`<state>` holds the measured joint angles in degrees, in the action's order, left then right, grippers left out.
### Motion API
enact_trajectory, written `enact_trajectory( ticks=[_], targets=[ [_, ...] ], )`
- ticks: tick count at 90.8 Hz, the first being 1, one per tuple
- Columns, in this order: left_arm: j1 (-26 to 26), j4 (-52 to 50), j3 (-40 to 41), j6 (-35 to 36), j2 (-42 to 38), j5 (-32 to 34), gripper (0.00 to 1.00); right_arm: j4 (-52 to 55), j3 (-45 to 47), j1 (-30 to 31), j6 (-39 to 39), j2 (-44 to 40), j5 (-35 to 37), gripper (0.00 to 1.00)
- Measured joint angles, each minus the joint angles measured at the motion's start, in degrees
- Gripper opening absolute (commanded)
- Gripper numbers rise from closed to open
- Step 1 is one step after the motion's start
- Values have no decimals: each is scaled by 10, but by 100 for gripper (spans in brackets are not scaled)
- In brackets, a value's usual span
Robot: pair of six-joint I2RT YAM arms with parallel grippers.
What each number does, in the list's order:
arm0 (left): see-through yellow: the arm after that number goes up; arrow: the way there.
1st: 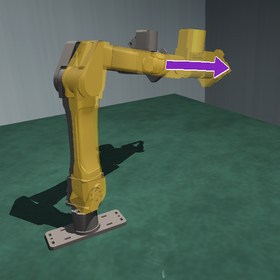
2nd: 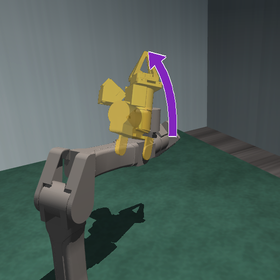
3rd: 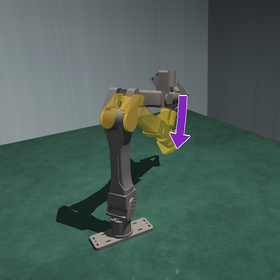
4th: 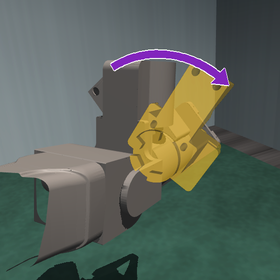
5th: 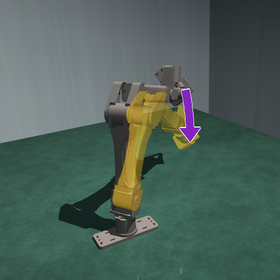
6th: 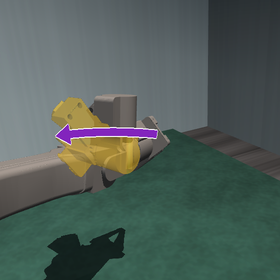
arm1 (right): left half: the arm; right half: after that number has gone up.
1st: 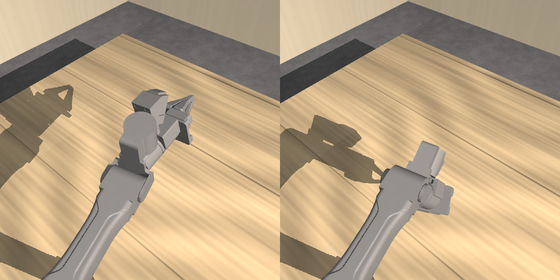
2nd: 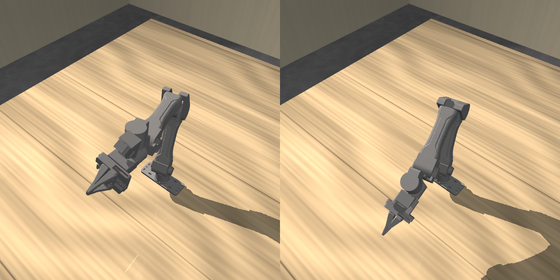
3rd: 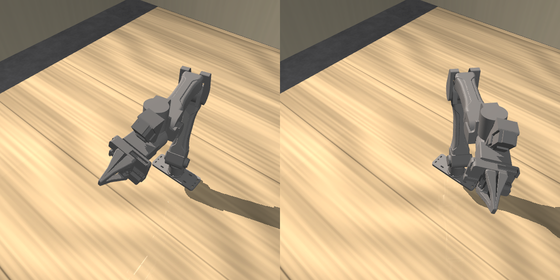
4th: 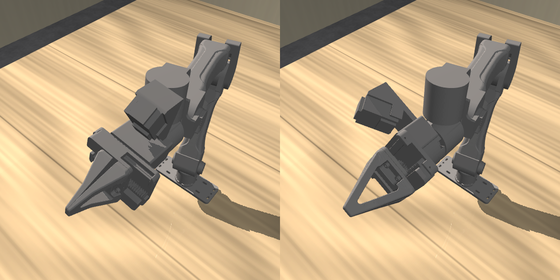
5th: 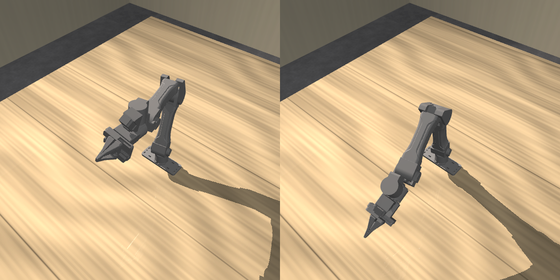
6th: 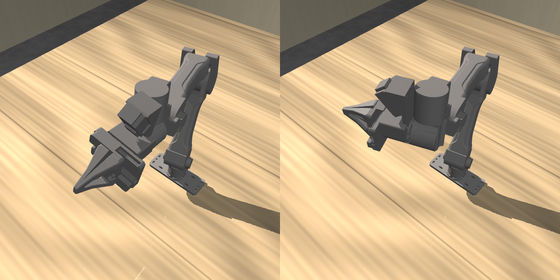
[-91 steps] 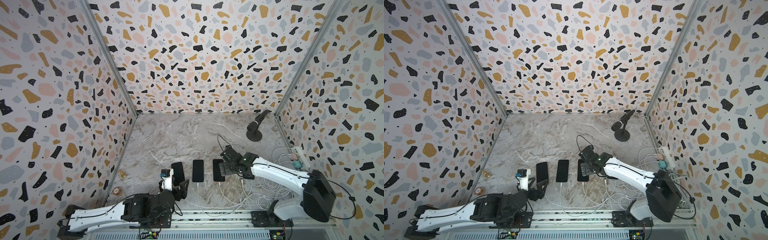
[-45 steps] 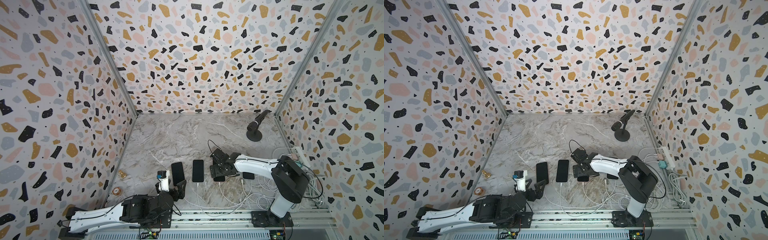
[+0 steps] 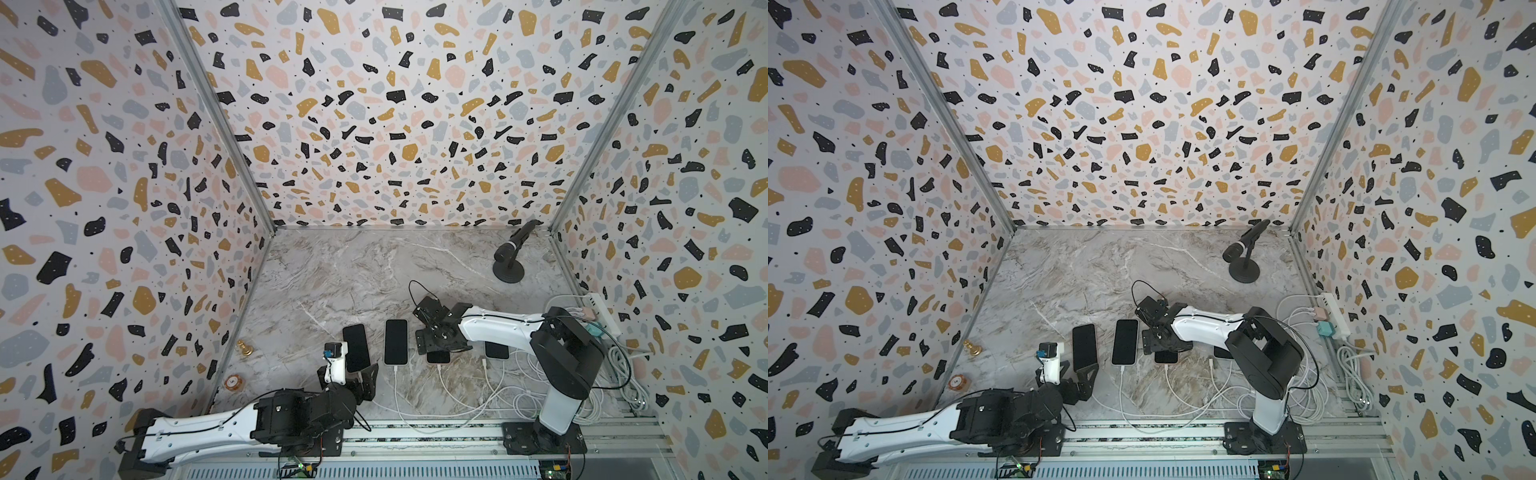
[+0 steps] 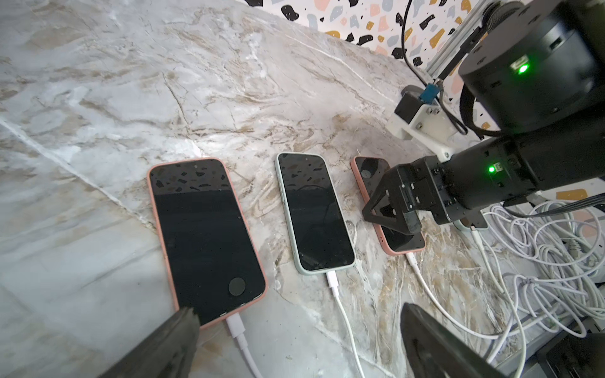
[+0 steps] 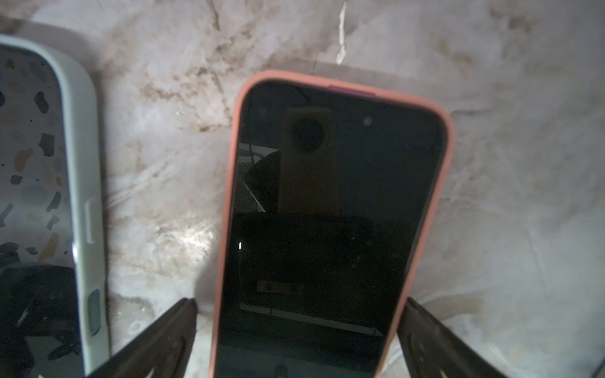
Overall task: Unplug the charging cable from the phone
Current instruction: Pick up the phone at the center of the board.
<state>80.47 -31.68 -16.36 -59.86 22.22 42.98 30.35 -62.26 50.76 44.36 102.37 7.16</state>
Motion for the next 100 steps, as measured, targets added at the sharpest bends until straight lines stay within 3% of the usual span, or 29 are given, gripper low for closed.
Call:
enact_trajectory(
  ticks=[17,35,50,61,81,100],
  targets=[
    [0,62,6,-2,65,-26,100,5,0,0,5,1,8,83],
    [0,132,16,-8,126,-54,100,11,-8,0,5,5,10,63],
    [0,204,31,-9,172,-75,100,10,-1,0,3,-3,19,53],
    [0,282,37,-1,217,-88,98,-3,39,0,2,-54,28,43],
    [0,444,36,33,346,-118,92,-34,82,0,0,-166,37,36],
    [0,587,20,60,478,-160,81,-57,102,0,0,-217,38,31]
  ],
)
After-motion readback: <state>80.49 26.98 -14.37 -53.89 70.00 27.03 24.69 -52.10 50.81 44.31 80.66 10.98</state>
